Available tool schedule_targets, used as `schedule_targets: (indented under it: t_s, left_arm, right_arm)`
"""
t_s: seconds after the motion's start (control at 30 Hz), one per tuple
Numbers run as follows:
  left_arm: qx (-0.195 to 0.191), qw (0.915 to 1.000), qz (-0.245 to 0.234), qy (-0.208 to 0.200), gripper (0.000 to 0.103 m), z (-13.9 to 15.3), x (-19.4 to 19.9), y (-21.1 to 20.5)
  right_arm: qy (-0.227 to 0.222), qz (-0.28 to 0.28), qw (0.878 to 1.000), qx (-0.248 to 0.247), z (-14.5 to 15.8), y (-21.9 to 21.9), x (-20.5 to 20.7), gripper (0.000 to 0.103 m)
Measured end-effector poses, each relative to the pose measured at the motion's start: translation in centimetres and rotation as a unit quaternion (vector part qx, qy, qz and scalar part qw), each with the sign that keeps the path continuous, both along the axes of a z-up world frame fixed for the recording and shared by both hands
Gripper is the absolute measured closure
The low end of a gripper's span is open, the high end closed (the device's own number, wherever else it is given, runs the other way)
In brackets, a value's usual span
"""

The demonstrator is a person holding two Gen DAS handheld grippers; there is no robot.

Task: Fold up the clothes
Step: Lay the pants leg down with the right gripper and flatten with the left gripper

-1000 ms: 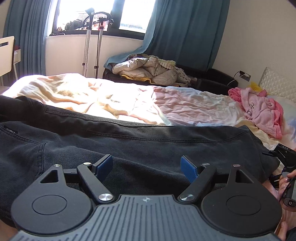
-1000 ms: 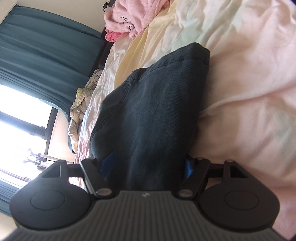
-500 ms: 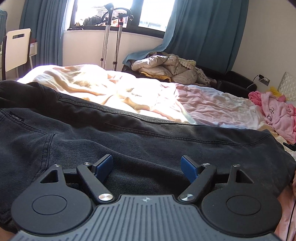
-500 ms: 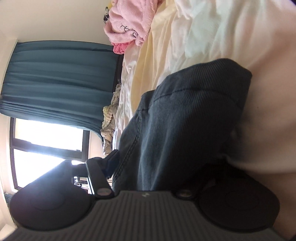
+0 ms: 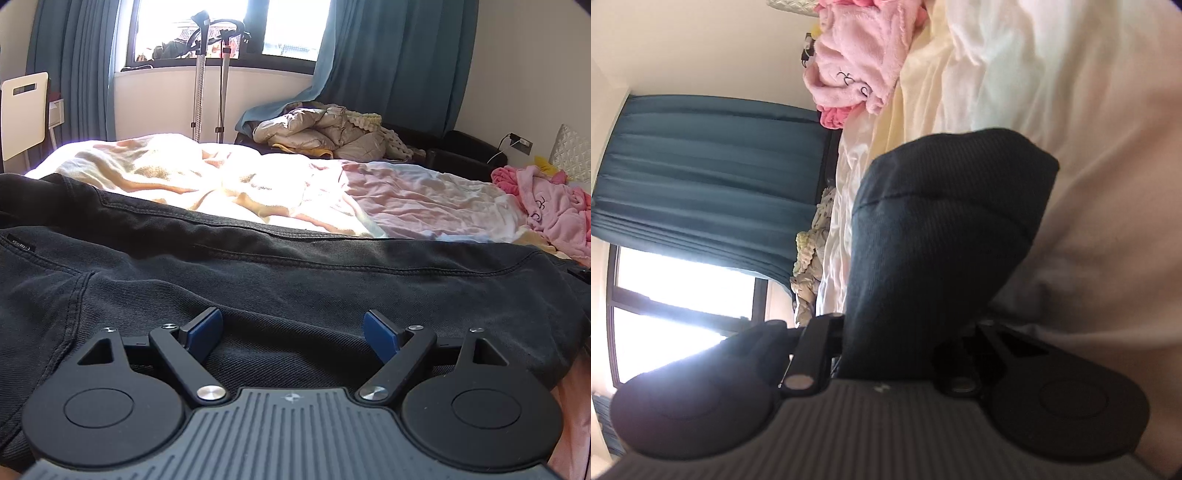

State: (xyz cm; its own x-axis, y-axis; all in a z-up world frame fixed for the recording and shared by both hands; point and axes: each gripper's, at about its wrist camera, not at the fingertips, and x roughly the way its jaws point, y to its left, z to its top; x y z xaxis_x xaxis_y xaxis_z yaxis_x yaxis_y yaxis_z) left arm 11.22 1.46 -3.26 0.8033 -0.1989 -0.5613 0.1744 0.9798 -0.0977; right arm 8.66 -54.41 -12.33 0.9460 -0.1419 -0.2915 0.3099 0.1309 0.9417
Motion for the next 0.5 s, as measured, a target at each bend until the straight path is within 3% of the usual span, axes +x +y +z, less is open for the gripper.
schedule_targets:
  t_s: [0.07,0.27,0.5]
  left_arm:
    - [0.007,1.0000,0.000,0.003,0.017,-0.1,0.1,-0.2]
    - [0.049,0.9987,0.006,0.011,0.016,-1.2,0.2,-1.2]
    - [0.090,0.9957,0.013,0.022,0.014,-1.7,0.4,-2.2]
  right_arm:
    - [0.003,0.000,1.000,-0.018,0.9,0.1,0.1,0.087]
    - [0.045,-0.007,0.999,-0.018,-0.5,-0.3,-0.2,0.087]
    - [0.074,-0.008,0.994,-0.081,-0.3,0.5,0.1,0.087]
